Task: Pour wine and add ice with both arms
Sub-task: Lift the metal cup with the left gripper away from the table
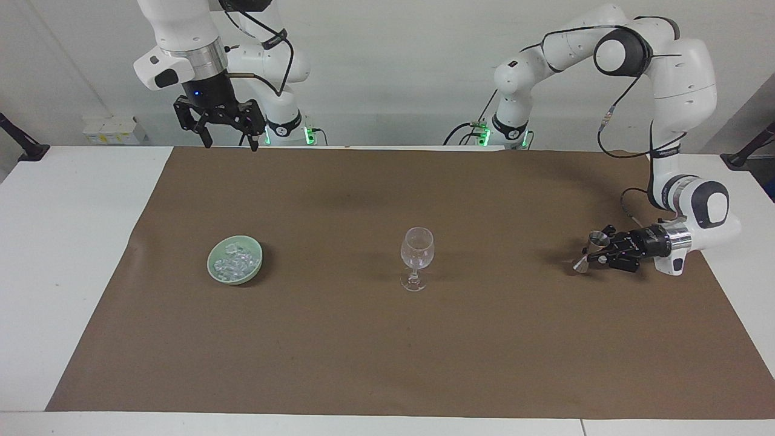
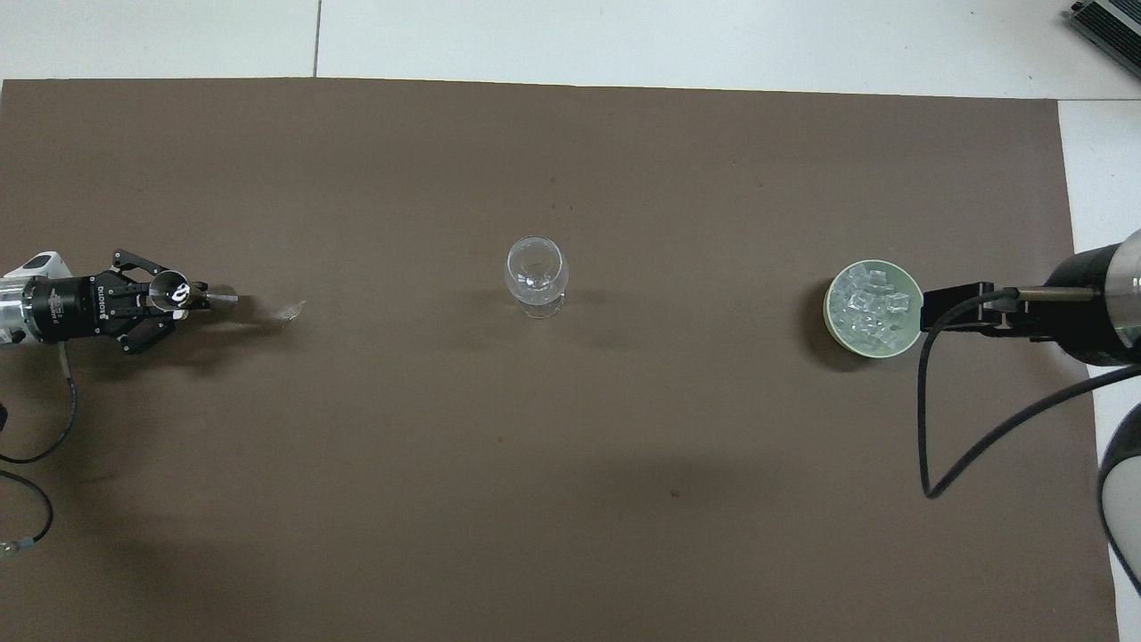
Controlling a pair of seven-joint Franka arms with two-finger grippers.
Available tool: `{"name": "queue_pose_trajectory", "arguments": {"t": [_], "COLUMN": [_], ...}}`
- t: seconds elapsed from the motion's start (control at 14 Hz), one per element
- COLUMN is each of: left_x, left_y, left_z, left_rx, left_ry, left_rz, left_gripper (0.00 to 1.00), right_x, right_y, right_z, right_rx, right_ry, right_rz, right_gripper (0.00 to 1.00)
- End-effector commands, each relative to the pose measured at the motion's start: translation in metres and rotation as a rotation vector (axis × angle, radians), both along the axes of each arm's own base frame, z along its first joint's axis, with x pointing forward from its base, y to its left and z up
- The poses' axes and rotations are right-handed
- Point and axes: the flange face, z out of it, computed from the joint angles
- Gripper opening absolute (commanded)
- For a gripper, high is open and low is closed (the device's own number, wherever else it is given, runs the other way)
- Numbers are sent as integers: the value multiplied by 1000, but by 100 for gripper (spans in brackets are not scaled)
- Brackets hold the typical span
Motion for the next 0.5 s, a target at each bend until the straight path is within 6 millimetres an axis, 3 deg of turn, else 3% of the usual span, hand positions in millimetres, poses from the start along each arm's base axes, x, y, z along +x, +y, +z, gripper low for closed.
{"name": "queue_pose_trajectory", "arguments": {"t": [0.0, 0.21, 0.43], "left_x": [12, 18, 29], "left_y": [-9, -18, -39], "left_z": [23, 30, 52], "left_rx": [15, 28, 54], "left_ry": [7, 0, 0], "left_rz": [29, 30, 33], "left_gripper": [0, 0, 0], "right_x": [-2, -2, -2], "right_y": [-2, -2, -1], "right_z": [0, 0, 0], "right_rx": [15, 15, 17], "right_ry": [8, 8, 8], "right_rz": [-14, -13, -14], "right_gripper": [100, 100, 100]}}
